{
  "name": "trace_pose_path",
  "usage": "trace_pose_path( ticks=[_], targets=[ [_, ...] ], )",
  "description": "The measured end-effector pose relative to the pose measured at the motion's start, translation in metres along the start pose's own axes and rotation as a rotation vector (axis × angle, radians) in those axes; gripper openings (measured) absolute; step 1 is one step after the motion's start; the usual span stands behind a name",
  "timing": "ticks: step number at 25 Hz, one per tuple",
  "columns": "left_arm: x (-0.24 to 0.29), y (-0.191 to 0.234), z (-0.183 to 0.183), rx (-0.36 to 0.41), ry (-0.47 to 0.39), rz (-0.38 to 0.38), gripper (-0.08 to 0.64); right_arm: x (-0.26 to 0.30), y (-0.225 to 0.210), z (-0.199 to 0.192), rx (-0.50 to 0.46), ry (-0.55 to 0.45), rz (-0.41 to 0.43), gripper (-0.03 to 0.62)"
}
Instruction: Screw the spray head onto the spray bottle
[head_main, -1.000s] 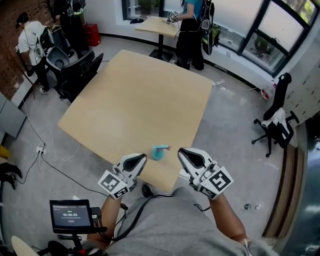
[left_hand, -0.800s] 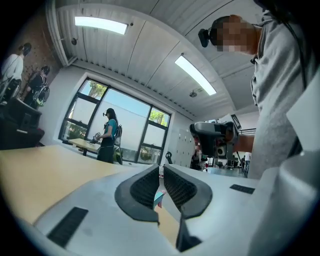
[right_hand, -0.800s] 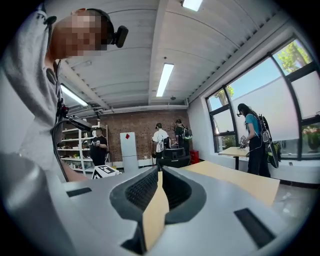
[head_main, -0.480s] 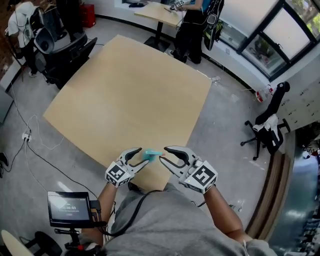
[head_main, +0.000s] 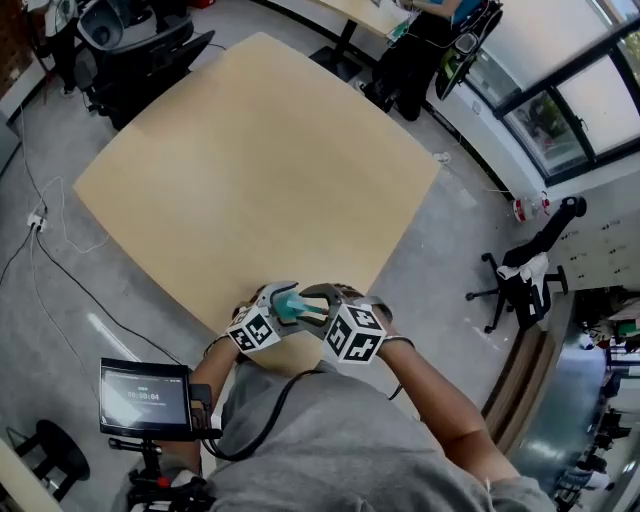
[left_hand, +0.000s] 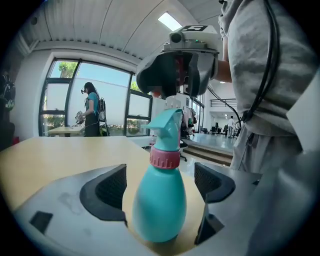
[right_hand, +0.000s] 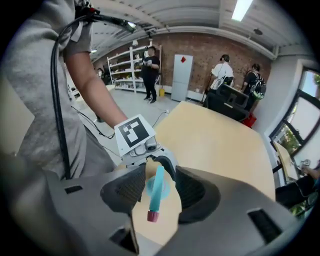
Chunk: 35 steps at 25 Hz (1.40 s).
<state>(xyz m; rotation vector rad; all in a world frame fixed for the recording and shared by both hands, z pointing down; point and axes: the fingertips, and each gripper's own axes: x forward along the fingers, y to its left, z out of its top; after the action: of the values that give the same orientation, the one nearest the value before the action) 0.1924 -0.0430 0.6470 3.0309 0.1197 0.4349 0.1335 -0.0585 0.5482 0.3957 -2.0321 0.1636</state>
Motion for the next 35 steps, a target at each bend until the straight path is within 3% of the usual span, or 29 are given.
trace_pose_path(
  ticks=[4, 10, 13, 14, 19, 21, 23, 24, 27, 29, 32, 35],
  targets=[
    [0.007, -0.007, -0.005, 0.037, 0.035, -0.042, 0.399, 0.022, 0.009, -0.017, -0.058, 0.165, 0.060, 0.169],
    [0.017, -0.018, -0.015, 0.052, 0.070, -0.075, 0.394, 0.036, 0.024, -0.041, -0.200, 0.302, 0.094, 0.167],
    [0.025, -0.023, -0.016, 0.054, 0.071, -0.089, 0.393, 0.034, 0.026, -0.052, -0.255, 0.327, 0.088, 0.162],
    [0.027, -0.023, -0.015, 0.054, 0.069, -0.092, 0.390, 0.033, 0.026, -0.054, -0.260, 0.326, 0.087, 0.137],
    [0.027, -0.028, -0.017, 0.024, 0.047, -0.080, 0.376, 0.035, 0.032, -0.056, -0.252, 0.318, 0.099, 0.133],
    [0.027, -0.026, -0.015, 0.010, 0.033, -0.050, 0.376, 0.035, 0.030, -0.056, -0.194, 0.316, 0.090, 0.132],
    [0.025, -0.023, -0.015, -0.008, 0.021, -0.003, 0.374, 0.036, 0.028, -0.056, -0.076, 0.297, 0.068, 0.132],
    [0.025, -0.021, -0.015, -0.018, 0.014, 0.027, 0.374, 0.036, 0.027, -0.057, 0.023, 0.281, 0.052, 0.132],
    [0.027, -0.015, -0.012, -0.048, -0.007, 0.128, 0.374, 0.033, 0.020, -0.061, 0.436, 0.214, -0.012, 0.132],
    [0.028, -0.012, -0.010, -0.066, -0.020, 0.191, 0.374, 0.030, 0.017, -0.061, 0.604, 0.178, -0.059, 0.132],
    [0.030, -0.010, -0.009, -0.084, -0.035, 0.240, 0.374, 0.028, 0.015, -0.063, 0.661, 0.154, -0.088, 0.132],
    [0.032, -0.010, -0.009, -0.094, -0.044, 0.232, 0.374, 0.027, 0.015, -0.063, 0.623, 0.155, -0.083, 0.132]
  ],
)
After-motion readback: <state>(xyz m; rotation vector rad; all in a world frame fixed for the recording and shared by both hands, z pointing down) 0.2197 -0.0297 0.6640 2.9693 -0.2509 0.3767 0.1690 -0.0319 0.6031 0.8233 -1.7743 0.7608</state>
